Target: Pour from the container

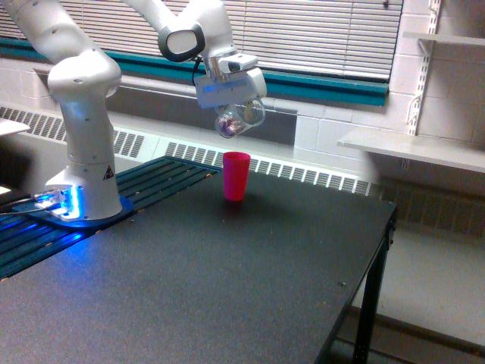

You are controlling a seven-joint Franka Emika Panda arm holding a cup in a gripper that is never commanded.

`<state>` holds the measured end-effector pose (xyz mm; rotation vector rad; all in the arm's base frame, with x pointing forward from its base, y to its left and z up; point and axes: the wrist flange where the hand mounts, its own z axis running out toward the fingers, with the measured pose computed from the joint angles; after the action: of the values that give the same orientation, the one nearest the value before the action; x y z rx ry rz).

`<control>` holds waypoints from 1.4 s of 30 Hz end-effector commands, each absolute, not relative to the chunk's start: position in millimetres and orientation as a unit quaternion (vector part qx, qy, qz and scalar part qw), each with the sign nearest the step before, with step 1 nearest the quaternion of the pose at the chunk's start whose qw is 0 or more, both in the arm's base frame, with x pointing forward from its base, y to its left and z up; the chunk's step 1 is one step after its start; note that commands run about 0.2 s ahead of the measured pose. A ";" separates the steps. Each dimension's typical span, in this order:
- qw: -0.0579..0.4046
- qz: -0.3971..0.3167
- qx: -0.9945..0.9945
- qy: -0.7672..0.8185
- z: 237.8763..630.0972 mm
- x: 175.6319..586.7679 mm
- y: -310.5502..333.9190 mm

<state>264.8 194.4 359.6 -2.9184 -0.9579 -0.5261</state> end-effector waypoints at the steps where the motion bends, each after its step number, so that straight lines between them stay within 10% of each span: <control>1: 0.000 -0.152 -0.934 -0.322 346.9 252.0 194.4; 42: -0.053 -0.117 -0.921 -0.368 321.6 232.5 211.0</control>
<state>235.7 221.9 338.7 -2.9666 -1.1679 -0.4446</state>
